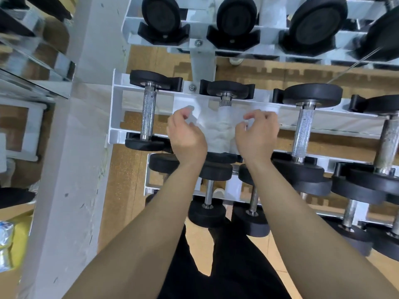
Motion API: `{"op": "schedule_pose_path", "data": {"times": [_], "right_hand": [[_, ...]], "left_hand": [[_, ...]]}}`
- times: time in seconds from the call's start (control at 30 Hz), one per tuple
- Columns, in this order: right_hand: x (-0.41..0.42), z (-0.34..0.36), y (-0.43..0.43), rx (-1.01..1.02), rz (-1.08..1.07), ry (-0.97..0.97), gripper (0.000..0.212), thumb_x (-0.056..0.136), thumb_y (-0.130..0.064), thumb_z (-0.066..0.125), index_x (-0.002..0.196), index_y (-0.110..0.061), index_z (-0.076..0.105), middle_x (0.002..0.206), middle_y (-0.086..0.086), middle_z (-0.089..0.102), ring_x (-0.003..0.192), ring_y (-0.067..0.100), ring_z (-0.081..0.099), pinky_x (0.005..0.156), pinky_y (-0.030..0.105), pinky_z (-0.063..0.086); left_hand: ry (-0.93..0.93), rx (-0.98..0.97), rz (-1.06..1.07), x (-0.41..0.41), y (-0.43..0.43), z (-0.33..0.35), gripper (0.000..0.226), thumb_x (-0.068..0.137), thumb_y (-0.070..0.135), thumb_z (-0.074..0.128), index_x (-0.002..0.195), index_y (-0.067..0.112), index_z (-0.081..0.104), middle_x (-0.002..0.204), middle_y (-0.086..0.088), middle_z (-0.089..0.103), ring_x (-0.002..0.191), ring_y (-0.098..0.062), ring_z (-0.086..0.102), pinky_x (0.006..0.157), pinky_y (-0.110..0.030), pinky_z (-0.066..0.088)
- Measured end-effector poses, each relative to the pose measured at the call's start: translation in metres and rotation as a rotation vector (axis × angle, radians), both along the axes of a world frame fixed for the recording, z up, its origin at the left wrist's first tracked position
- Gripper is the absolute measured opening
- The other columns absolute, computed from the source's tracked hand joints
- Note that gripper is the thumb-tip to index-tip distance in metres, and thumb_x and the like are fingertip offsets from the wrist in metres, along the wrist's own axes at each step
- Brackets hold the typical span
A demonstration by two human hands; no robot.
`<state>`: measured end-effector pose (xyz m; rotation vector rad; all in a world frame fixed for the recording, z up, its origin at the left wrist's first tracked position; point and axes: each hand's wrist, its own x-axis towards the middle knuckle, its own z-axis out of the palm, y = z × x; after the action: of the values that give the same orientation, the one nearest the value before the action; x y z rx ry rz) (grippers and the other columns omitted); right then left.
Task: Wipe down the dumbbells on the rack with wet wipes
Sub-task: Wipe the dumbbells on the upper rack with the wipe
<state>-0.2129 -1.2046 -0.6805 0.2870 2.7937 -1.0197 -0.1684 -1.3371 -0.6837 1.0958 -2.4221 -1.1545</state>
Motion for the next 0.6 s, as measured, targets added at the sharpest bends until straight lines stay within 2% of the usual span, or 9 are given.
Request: {"op": "schedule_pose_path", "data": {"times": [0.07,0.13,0.27,0.3,0.4,0.47,0.53,0.6], "right_hand": [[0.007,0.001,-0.014,-0.160,0.047,-0.194,0.035,0.095,-0.023,0.056,0.128,-0.011,0.057,0.122,0.005,0.058,0.111,0.022,0.056,0.087,0.030,0.044],[0.010,-0.001,-0.031,-0.293,0.066,-0.397,0.045,0.091,-0.025,0.062,0.131,-0.007,0.052,0.118,0.005,0.064,0.108,0.023,0.061,0.086,0.030,0.048],[0.001,-0.007,-0.052,-0.393,-0.040,-0.527,0.064,0.073,-0.032,0.074,0.129,-0.008,0.054,0.119,0.004,0.068,0.108,0.022,0.065,0.091,0.038,0.056],[-0.003,-0.009,-0.055,-0.417,-0.050,-0.549,0.062,0.072,-0.032,0.074,0.127,-0.009,0.057,0.118,0.005,0.069,0.106,0.021,0.066,0.090,0.037,0.057],[-0.014,-0.020,-0.059,-0.522,-0.130,-0.602,0.037,0.084,-0.020,0.076,0.118,-0.008,0.066,0.114,0.007,0.071,0.103,0.023,0.068,0.092,0.040,0.058],[-0.019,-0.027,-0.063,-0.596,-0.233,-0.606,0.025,0.084,-0.022,0.079,0.104,-0.012,0.068,0.108,0.007,0.073,0.099,0.024,0.071,0.091,0.043,0.059],[-0.027,-0.031,-0.067,-0.640,-0.316,-0.615,0.028,0.082,-0.030,0.082,0.099,-0.015,0.067,0.105,0.006,0.073,0.096,0.024,0.072,0.088,0.042,0.061],[-0.038,-0.028,-0.066,-0.643,-0.341,-0.634,0.045,0.078,-0.040,0.084,0.110,-0.013,0.065,0.106,0.005,0.072,0.096,0.025,0.071,0.088,0.040,0.060]], "left_hand": [[0.089,0.008,0.104,0.003,0.013,-0.003,0.032,0.088,-0.009,0.050,0.111,0.011,0.061,0.107,0.006,0.052,0.104,-0.022,0.052,0.087,-0.025,0.040],[0.112,0.070,0.178,0.002,0.022,-0.006,0.026,0.087,-0.010,0.048,0.103,0.007,0.061,0.103,0.002,0.054,0.101,-0.026,0.053,0.086,-0.038,0.045],[0.099,0.156,0.247,-0.005,0.025,-0.014,0.019,0.094,-0.003,0.047,0.097,0.013,0.058,0.101,-0.001,0.057,0.101,-0.026,0.055,0.091,-0.044,0.047],[0.087,0.165,0.254,-0.005,0.024,-0.017,0.018,0.096,0.000,0.046,0.097,0.013,0.059,0.103,-0.003,0.059,0.102,-0.027,0.055,0.093,-0.045,0.047],[0.052,0.113,0.260,-0.005,0.019,-0.025,0.016,0.100,0.009,0.045,0.103,0.008,0.061,0.109,-0.007,0.061,0.106,-0.028,0.054,0.095,-0.046,0.045],[0.037,0.092,0.256,-0.004,0.018,-0.027,0.017,0.101,0.013,0.045,0.105,0.008,0.060,0.111,-0.007,0.061,0.108,-0.027,0.053,0.095,-0.043,0.044],[0.020,0.094,0.247,-0.004,0.021,-0.027,0.014,0.102,0.015,0.044,0.103,0.013,0.058,0.111,-0.004,0.060,0.109,-0.025,0.051,0.095,-0.041,0.043],[0.009,0.080,0.211,-0.005,0.024,-0.026,0.012,0.103,0.017,0.043,0.099,0.021,0.054,0.109,0.001,0.058,0.106,-0.022,0.051,0.096,-0.040,0.043]]}}
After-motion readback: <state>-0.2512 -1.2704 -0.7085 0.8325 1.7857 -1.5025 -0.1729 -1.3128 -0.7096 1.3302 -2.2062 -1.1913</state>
